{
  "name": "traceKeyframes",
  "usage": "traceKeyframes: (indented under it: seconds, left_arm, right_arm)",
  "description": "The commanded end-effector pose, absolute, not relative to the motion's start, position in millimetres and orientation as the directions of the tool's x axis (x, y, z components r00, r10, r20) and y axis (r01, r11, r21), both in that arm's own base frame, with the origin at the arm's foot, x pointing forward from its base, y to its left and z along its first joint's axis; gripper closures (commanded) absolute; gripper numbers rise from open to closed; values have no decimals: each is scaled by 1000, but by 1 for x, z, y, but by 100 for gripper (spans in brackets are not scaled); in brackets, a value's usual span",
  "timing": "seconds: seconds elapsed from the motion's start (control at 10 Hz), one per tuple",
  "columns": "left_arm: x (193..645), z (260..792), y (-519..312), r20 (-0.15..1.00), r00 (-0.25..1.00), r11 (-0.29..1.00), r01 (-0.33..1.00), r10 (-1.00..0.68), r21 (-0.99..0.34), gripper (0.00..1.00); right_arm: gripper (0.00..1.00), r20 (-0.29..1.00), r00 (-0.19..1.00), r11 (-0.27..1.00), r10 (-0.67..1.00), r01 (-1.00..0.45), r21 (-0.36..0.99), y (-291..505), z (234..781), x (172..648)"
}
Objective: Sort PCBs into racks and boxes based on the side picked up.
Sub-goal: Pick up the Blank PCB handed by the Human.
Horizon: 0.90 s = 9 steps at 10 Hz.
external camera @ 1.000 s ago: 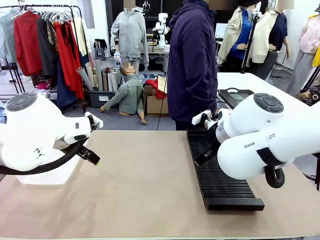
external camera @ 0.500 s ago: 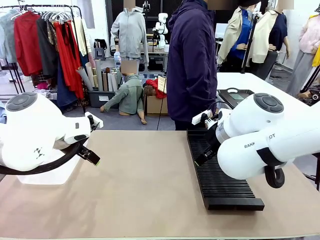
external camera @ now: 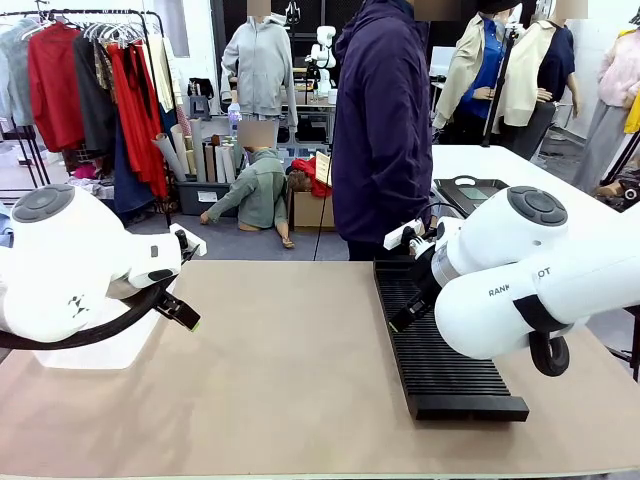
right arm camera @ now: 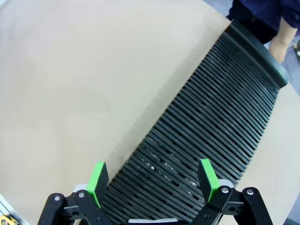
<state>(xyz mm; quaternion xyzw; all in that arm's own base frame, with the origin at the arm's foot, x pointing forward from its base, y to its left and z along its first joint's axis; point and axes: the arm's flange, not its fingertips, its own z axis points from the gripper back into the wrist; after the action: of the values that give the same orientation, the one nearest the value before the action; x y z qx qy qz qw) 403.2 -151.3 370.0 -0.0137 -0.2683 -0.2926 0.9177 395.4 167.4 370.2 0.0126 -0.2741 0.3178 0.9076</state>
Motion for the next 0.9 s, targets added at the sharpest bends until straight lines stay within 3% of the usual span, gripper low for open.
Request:
traceKeyframes:
  seconds: [0.0, 0.4, 0.5, 0.8]
  left_arm:
    - [403, 370, -151, 501, 685, 828, 545, -530, 132, 0]
    - [430, 401, -143, 439, 739, 838, 541, -511, 64, 0]
    - [445, 416, -138, 420, 773, 853, 522, -475, 5, 0]
    - [486, 466, -106, 366, 857, 815, 482, -362, -322, 0]
  right_arm:
    - [0, 506, 648, 798, 570, -584, -151, 167, 370, 395]
    - [0, 527, 672, 825, 520, -555, -106, 146, 416, 420]
    - [0, 517, 700, 843, 493, -532, -85, 141, 436, 428]
    - [0, 417, 819, 837, 394, -507, 204, 114, 487, 449]
